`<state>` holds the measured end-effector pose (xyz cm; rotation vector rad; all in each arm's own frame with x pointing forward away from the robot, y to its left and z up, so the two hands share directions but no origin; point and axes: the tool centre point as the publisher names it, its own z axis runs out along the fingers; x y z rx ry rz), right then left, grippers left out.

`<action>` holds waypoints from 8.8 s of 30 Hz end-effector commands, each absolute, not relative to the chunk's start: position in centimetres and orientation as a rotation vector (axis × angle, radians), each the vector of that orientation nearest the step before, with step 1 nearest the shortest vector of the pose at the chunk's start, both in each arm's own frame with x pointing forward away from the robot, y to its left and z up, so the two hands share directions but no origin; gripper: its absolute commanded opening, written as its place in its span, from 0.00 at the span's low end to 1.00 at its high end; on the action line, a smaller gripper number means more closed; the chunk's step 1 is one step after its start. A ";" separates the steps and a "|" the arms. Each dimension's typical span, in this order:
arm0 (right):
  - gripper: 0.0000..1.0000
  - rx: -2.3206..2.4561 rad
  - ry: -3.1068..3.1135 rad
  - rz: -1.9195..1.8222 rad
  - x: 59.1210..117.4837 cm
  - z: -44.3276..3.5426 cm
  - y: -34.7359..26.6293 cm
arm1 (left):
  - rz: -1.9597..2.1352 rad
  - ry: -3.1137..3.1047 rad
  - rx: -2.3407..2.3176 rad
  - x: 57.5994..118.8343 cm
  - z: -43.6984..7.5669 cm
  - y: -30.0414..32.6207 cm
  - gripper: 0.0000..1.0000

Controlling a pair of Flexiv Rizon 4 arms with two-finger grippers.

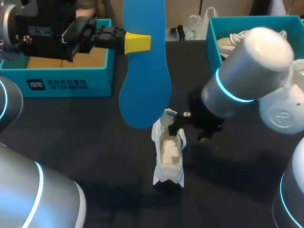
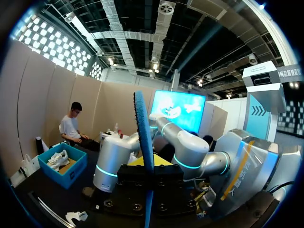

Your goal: Take the shoe out of the shoebox, open the shoe tongue, remove and reinsert the insole, then place the shoe into the shoebox

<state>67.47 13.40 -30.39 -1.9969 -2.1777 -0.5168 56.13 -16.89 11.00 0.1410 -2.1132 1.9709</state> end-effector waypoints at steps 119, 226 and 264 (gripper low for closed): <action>1.00 -1.364 -1.454 -1.264 70.7 -19.3 11.9 | 2.356 -2.177 -2.119 61.7 6.4 -15.9 0.00; 1.00 -1.367 -1.403 -1.313 76.0 -19.0 17.7 | 1.908 -2.196 -3.151 70.2 -18.3 -19.2 0.00; 0.36 -1.361 -1.303 -1.235 74.1 -17.1 21.8 | 1.857 -2.266 -3.147 70.5 -18.7 -19.2 0.00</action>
